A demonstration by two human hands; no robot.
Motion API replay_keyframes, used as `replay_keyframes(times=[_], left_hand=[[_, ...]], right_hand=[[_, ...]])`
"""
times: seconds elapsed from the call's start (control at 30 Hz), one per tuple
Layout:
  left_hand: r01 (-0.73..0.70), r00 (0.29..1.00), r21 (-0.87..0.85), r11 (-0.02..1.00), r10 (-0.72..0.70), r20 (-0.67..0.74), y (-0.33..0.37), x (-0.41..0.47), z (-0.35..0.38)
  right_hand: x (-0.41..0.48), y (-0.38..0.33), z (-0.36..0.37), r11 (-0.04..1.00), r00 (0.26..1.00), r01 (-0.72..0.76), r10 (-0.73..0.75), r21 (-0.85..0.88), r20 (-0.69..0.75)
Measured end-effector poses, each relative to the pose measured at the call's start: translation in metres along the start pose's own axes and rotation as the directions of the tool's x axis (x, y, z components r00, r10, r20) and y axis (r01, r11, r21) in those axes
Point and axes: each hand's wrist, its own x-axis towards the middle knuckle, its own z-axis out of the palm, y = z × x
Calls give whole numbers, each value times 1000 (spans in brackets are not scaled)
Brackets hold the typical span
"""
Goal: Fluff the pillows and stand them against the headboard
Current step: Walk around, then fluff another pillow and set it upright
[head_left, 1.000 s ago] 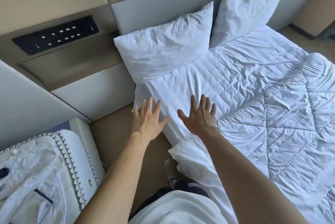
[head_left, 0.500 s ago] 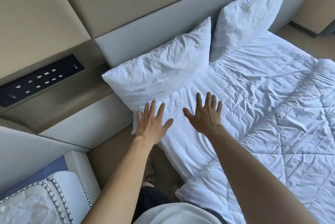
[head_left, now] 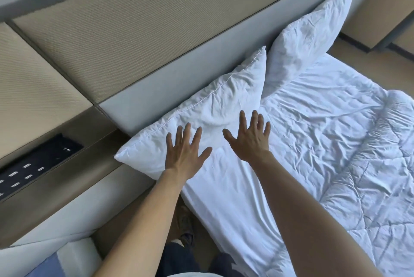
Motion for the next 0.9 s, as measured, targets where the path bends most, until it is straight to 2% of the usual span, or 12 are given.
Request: replay_keyframes(times=[0.17, 0.3, 0.37, 0.43, 0.5, 0.6, 0.73, 0.8, 0.9], left_hand=[[12, 1000, 16, 1000, -12, -13, -28, 61, 2], [-6, 997, 18, 1000, 7, -81, -38, 101, 17], [-24, 990, 44, 999, 30, -135, -39, 119, 24], [-14, 976, 57, 998, 26, -214, -38, 136, 32], [1, 957, 55, 998, 15, -289, -37, 149, 40], [15, 921, 73, 997, 14, -389, -37, 170, 53], [60, 887, 95, 994, -9, -462, -32, 191, 68], [64, 863, 89, 994, -10, -505, -31, 198, 77], [49, 816, 100, 994, 18, -577, -35, 198, 85]], right_hand=[[61, -10, 3, 999, 999, 47, -47, -9, -19], [117, -6, 15, 992, 991, 127, -127, -10, -35], [147, 0, 21, 980, 975, 199, -198, 2, -99], [181, 9, 25, 941, 918, 336, -335, -32, -214], [217, 21, 25, 874, 826, 476, -482, -94, -294], [270, 41, 22, 786, 698, 591, -612, -183, -373], [322, 66, 28, 695, 583, 669, -710, -261, -395], [345, 76, 35, 662, 513, 693, -731, -286, -450], [366, 83, 46, 694, 479, 661, -683, -285, -552]])
